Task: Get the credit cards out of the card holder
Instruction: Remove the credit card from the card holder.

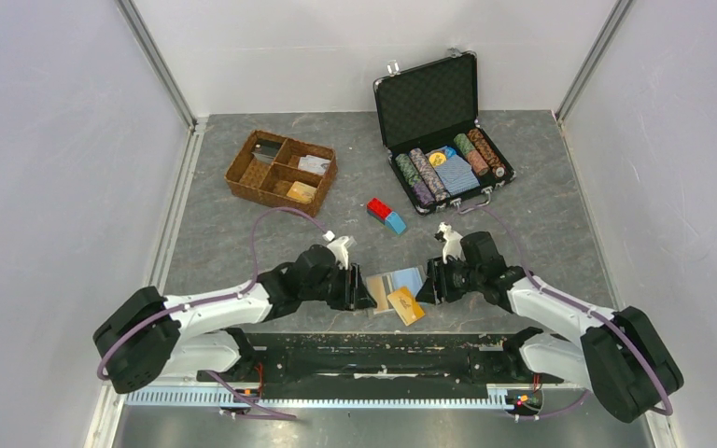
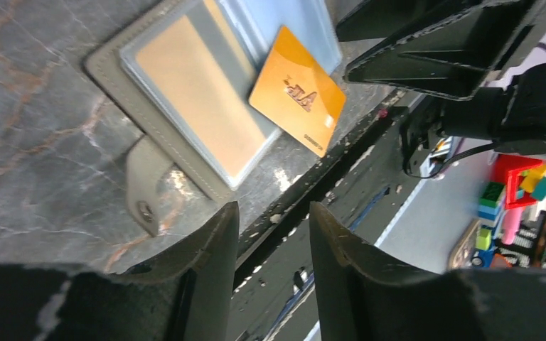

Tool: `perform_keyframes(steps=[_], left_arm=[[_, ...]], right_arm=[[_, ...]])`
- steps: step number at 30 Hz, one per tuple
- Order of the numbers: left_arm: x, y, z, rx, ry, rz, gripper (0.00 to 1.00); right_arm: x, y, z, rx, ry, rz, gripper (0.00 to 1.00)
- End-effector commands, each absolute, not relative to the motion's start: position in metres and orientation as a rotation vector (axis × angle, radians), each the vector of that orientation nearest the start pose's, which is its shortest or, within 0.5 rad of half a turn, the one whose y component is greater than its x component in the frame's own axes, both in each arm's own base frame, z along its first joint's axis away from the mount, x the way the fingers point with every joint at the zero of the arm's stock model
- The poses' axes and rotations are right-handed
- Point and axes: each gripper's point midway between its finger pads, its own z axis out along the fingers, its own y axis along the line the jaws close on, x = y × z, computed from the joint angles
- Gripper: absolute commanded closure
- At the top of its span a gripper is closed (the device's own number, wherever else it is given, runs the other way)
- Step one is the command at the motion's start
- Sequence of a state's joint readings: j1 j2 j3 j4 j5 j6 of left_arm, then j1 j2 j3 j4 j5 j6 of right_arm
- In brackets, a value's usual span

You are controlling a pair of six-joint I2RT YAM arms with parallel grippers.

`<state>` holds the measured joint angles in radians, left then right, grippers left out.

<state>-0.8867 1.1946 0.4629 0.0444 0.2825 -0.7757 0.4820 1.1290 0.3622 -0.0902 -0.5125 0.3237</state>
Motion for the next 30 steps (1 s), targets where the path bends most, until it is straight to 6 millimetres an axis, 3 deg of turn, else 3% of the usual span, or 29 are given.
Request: perform_keyframes(steps=[1, 8, 17, 30], left_arm=[[0.135, -0.308, 0.084, 0.145, 2.39, -1.238, 0.5], [0.112, -0.319, 0.067, 0.14, 2.426, -1.235, 0.49], [0.093, -0.327, 0.048, 0.105, 2.468, -1.206, 0.45], [0.101, -0.341, 0.032, 0.062, 2.459, -1.176, 0.45]], right_arm=[[0.158, 0.193, 0.024, -0.399, 2.512, 0.946, 0.52], [0.143, 0.197, 0.019, -0.317, 2.515, 1.008, 0.56], [0.142, 0.192, 0.025, -0.238, 2.477, 0.985, 0.58], [0.131, 0.194, 0.027, -0.215, 2.469, 1.016, 0.56]])
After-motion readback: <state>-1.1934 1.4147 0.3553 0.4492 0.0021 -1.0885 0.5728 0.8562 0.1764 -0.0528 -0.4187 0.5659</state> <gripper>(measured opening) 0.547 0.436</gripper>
